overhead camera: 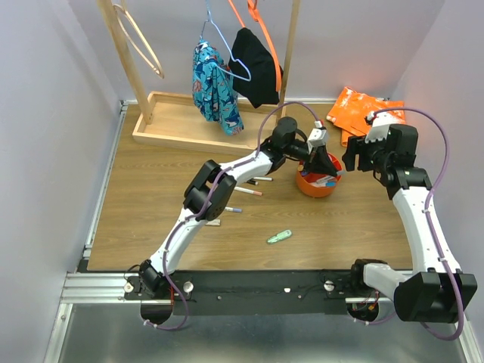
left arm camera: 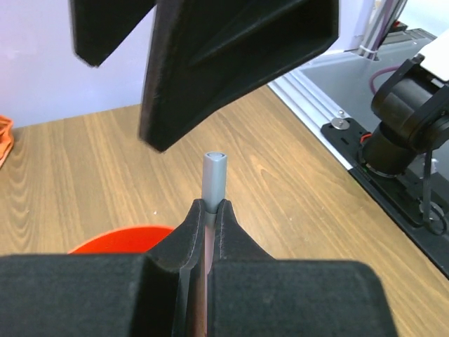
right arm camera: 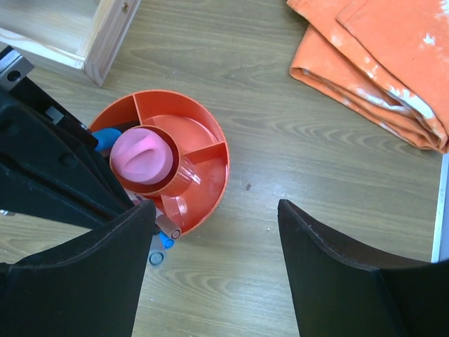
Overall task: Sort the stationery into containers
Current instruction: Place the pen in the storage box, then pick up the pen from the center of the board.
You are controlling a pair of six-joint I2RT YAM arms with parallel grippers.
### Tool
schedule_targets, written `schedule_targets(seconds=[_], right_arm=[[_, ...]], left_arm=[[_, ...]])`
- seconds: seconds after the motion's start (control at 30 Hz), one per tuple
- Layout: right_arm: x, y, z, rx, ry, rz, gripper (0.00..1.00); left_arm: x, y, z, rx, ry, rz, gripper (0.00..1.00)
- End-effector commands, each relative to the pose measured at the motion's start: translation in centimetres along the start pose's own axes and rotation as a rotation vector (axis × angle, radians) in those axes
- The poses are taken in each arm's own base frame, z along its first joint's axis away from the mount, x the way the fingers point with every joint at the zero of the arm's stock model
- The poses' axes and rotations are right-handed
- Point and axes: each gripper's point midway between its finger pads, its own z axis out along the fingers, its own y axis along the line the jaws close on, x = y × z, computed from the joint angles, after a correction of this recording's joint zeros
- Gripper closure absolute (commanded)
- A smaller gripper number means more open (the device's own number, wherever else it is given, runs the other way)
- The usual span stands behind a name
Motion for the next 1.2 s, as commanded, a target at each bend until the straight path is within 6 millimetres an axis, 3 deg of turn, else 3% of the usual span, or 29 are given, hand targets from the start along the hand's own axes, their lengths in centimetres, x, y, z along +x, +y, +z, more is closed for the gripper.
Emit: schedule_targets(seconds=[0.0, 0.2, 0.37, 0.57, 0.6, 0.67, 0.7, 0.73, 0.77, 0.8, 0.83, 0.87, 0.9, 0.93, 0.97, 1.03, 1.07, 1.17], right_arm=[[0.3, 0.2, 0.6, -0.014, 0.001, 0.002, 0.22], [0.1, 0.3, 0.8, -0.020, -0.009, 0.007, 0.22], [-0.1, 0.4, 0.7, -0.022, -0.017, 0.006, 0.22], [-0.8, 0.5, 0.4, -0.026, -0.043, 0.008, 0.22], [-1.0, 0.5, 0.3, -0.026, -0.051, 0.006, 0.22], [-1.2, 0.6, 0.1, -0.028, -0.061, 0.005, 0.22], [-1.2, 0.7, -0.1, -0.028, -0.069, 0.003, 0.22], [-1.1, 0.7, -0.2, -0.030, -0.069, 0.002, 0.21], [-1.0, 0.9, -0.3, -0.042, -0.071, -0.002, 0.21], [-0.5, 1.1, -0.3, -0.049, -0.063, -0.001, 0.21], [-0.5, 1.3, -0.5, -0.055, -0.065, -0.008, 0.22], [-0.2, 1.6, -0.5, -0.071, -0.059, -0.009, 0.22], [-0.1, 1.7, -0.5, -0.076, -0.058, -0.009, 0.22], [0.0, 1.7, -0.6, -0.079, -0.057, -0.012, 0.21], [0.0, 2.0, -0.7, -0.094, -0.057, -0.020, 0.21], [0.0, 2.2, -0.7, -0.108, -0.056, -0.033, 0.21], [-0.1, 2.3, -0.7, -0.117, -0.056, -0.045, 0.21], [-0.3, 2.4, -0.6, -0.129, -0.055, -0.055, 0.21]], left_arm=[[1.1, 0.6, -0.9, -0.037, 0.012, 0.000, 0.94], [1.5, 0.5, -1.6, -0.083, 0.040, 0.062, 0.67], [1.1, 0.4, -2.1, -0.100, 0.052, 0.095, 0.60], [-3.0, -0.5, -2.3, -0.109, 0.035, 0.158, 0.55], [-4.6, -1.1, -2.4, -0.107, 0.027, 0.182, 0.55], [-5.1, -1.5, -3.4, -0.123, 0.053, 0.179, 0.55], [-7.2, -2.4, -4.0, -0.134, 0.059, 0.214, 0.54], [-7.4, -2.7, -4.7, -0.148, 0.084, 0.216, 0.53], [-5.9, -3.8, -5.7, -0.153, 0.154, 0.136, 0.53], [-6.4, -4.2, -7.2, -0.179, 0.209, 0.230, 0.53], [-5.7, -4.9, -8.1, -0.179, 0.264, 0.254, 0.53], [-2.6, -7.3, -9.7, -0.158, 0.365, 0.139, 0.53], [-2.1, -7.5, -11.6, -0.164, 0.448, 0.250, 0.53], [-0.8, -8.4, -12.9, -0.156, 0.508, 0.230, 0.53], [1.1, -10.7, -14.5, -0.126, 0.575, 0.124, 0.54], [3.6, -11.5, -17.6, -0.117, 0.693, 0.096, 0.55], [4.8, -13.3, -18.8, -0.088, 0.747, 0.010, 0.55], [7.8, -13.5, -21.8, -0.122, 0.903, -0.118, 0.54]])
